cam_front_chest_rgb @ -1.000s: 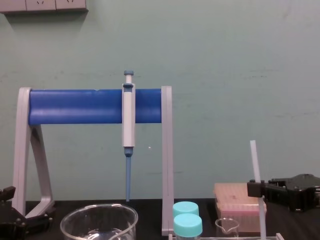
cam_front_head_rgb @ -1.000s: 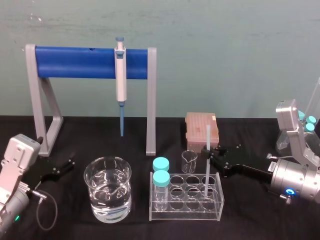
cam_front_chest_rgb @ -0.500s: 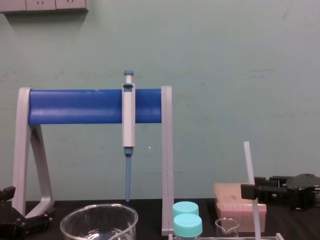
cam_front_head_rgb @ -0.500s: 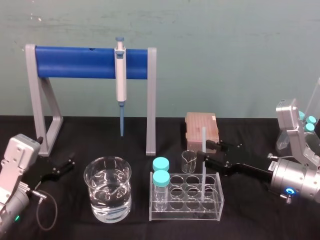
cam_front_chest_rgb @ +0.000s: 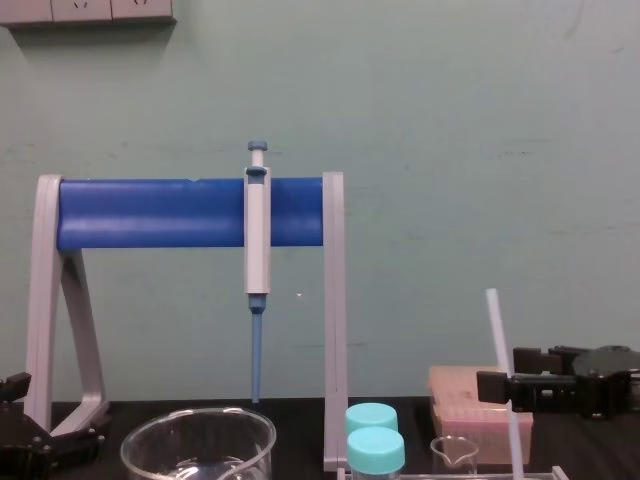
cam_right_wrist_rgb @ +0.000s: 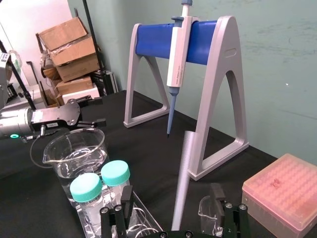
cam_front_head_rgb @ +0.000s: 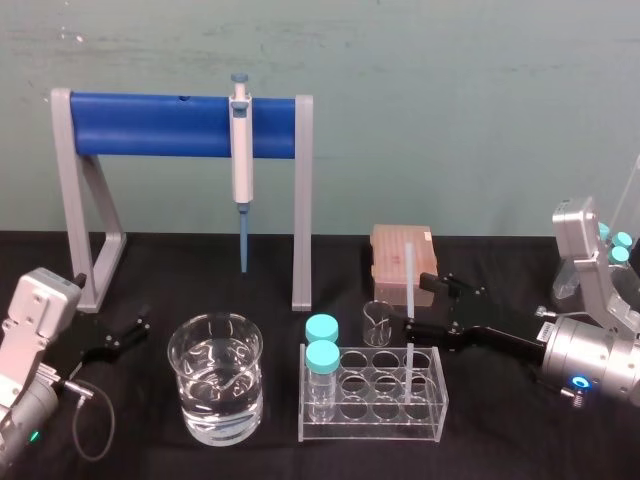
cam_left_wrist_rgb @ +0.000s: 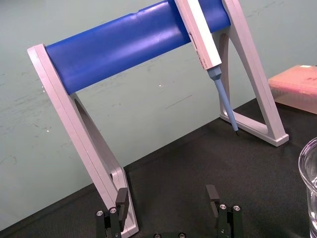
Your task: Pick up the stirring rod with one hand, then place it down.
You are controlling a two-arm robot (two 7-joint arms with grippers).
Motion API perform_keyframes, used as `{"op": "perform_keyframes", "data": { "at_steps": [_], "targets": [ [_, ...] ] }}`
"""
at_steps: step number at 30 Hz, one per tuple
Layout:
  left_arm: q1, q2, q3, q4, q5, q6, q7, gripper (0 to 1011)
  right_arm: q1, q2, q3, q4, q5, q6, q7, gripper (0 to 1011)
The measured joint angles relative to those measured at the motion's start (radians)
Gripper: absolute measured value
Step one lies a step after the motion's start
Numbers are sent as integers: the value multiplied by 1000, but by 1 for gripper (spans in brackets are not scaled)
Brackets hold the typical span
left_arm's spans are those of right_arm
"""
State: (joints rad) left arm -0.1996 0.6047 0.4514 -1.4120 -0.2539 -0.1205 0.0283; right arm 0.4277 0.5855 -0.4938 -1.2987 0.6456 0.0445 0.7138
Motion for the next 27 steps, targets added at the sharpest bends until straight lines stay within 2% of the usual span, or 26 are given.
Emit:
{"op": "perform_keyframes", "data": {
  "at_steps": [1, 7, 10, 13, 16, 19, 22, 23, 24, 27],
  "targets": [
    [0, 0, 0, 0, 0, 0, 0, 1005, -3, 2, 3, -7, 0, 2, -4, 996],
    [0, 0, 0, 0, 0, 0, 0, 1005, -33, 27, 29, -67, 12, 13, -35, 1003],
    [0, 0, 0, 0, 0, 0, 0, 1005, -74, 54, 62, -134, 27, 18, -75, 1003],
    [0, 0, 0, 0, 0, 0, 0, 1005, -128, 82, 101, -208, 27, 17, -144, 1003],
    [0, 0, 0, 0, 0, 0, 0, 1005, -194, 97, 140, -282, -18, 11, -263, 1003],
    [0, 0, 0, 0, 0, 0, 0, 1005, -224, 87, 157, -299, -47, 10, -340, 1003],
    [0, 0, 0, 0, 0, 0, 0, 1005, -256, 53, 167, -304, -118, 4, -467, 1003],
    [0, 0, 0, 0, 0, 0, 0, 1005, -256, 53, 167, -304, -118, 4, -467, 1003],
    [0, 0, 0, 0, 0, 0, 0, 1005, -262, 38, 166, -299, -148, 1, -509, 1003],
    [0, 0, 0, 0, 0, 0, 0, 1005, -264, 12, 157, -277, -200, -5, -562, 1003]
  ]
}}
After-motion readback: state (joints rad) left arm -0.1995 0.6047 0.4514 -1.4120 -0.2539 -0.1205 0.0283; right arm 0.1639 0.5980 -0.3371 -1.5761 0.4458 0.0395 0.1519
